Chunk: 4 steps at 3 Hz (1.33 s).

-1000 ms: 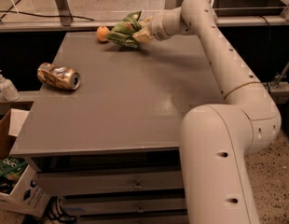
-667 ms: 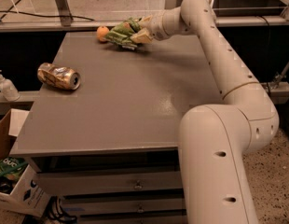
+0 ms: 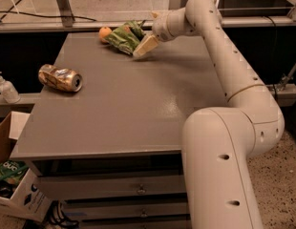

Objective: Move green jalapeno chip bag near orange

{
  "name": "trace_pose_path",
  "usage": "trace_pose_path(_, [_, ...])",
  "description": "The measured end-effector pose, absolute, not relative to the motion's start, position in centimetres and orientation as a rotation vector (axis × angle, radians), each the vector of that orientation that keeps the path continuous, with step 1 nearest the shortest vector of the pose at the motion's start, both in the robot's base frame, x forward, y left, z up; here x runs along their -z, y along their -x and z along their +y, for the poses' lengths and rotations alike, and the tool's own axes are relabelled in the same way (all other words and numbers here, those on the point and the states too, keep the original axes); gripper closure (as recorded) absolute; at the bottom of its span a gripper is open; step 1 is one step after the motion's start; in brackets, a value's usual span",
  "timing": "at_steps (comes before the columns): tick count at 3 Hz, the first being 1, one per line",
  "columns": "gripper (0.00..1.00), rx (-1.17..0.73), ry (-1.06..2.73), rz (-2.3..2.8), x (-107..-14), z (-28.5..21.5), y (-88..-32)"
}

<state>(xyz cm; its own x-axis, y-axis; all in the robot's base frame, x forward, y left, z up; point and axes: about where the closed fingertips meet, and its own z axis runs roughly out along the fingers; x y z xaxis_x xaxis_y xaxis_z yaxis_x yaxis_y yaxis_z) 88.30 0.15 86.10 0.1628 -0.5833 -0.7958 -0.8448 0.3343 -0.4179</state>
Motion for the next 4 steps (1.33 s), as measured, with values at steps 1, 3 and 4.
trace_pose_path(1, [0.0, -0.314, 1.334, 1.517, -87.0, -0.8, -88.0])
trace_pose_path(3, [0.0, -0.368, 1.19, 1.558, -95.1, -8.8, -82.8])
trace_pose_path(4, [0.0, -0.368, 1.191, 1.558, -95.1, -8.8, -82.8])
